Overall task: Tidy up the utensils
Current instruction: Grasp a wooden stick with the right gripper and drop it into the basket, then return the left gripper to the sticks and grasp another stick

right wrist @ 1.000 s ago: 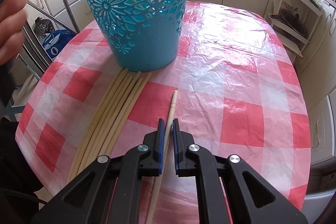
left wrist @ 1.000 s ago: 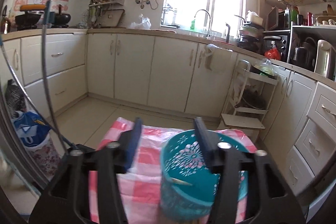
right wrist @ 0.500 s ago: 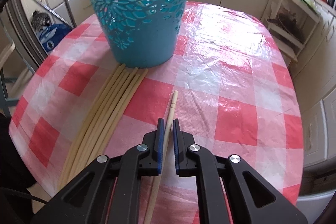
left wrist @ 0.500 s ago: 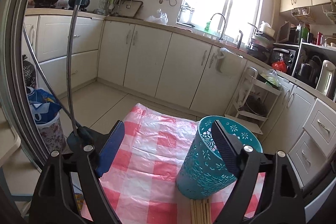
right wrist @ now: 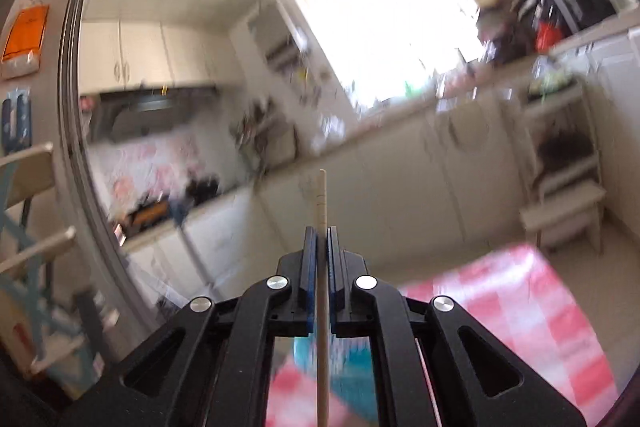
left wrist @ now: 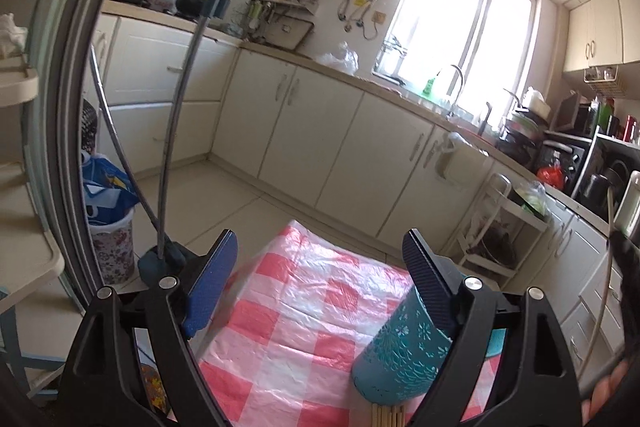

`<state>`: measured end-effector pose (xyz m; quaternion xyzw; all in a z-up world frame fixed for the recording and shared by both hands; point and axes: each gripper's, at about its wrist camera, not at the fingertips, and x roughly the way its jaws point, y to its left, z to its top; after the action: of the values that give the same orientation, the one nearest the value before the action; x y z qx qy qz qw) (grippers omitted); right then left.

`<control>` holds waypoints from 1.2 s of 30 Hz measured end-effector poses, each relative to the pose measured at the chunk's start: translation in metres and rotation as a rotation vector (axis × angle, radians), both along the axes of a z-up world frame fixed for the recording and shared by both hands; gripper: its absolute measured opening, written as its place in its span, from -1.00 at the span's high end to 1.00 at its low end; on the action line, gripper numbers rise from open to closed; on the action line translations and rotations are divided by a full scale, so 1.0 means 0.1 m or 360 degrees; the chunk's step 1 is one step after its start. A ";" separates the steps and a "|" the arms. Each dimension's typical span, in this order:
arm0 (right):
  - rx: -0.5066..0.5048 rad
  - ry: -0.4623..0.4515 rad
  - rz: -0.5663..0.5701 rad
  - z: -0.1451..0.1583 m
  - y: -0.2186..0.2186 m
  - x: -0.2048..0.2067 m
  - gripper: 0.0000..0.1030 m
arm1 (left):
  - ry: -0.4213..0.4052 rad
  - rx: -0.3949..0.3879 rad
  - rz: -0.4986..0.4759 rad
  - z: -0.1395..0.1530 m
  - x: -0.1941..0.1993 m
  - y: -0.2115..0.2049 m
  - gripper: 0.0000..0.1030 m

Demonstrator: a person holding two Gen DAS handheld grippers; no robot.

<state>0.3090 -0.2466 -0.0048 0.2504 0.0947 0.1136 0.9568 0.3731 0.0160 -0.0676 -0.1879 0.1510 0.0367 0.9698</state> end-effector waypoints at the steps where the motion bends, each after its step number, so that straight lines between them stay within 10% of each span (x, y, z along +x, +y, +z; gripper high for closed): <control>1: 0.0000 -0.0057 -0.0042 0.02 0.05 0.06 0.89 | -0.0017 -0.0002 0.0019 0.01 -0.02 0.01 -0.56; 17: -0.0084 -0.0017 -0.0269 -0.76 0.25 0.76 0.88 | -0.0063 0.0028 -0.0002 0.05 0.01 -0.13 -0.57; 31: -0.0288 0.0057 -0.0111 -0.56 0.39 0.01 0.60 | -0.0079 0.0057 -0.0004 0.03 -0.11 -0.18 -0.57; 36: -0.0522 0.0315 -0.0039 -0.79 0.47 -0.47 0.50 | -0.0101 0.0101 -0.0024 0.05 -0.27 -0.20 -0.59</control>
<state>0.2622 -0.2000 -0.0839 0.1023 0.2025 0.0599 0.9721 0.3460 -0.0040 -0.0630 -0.1570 0.1204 0.0281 0.9798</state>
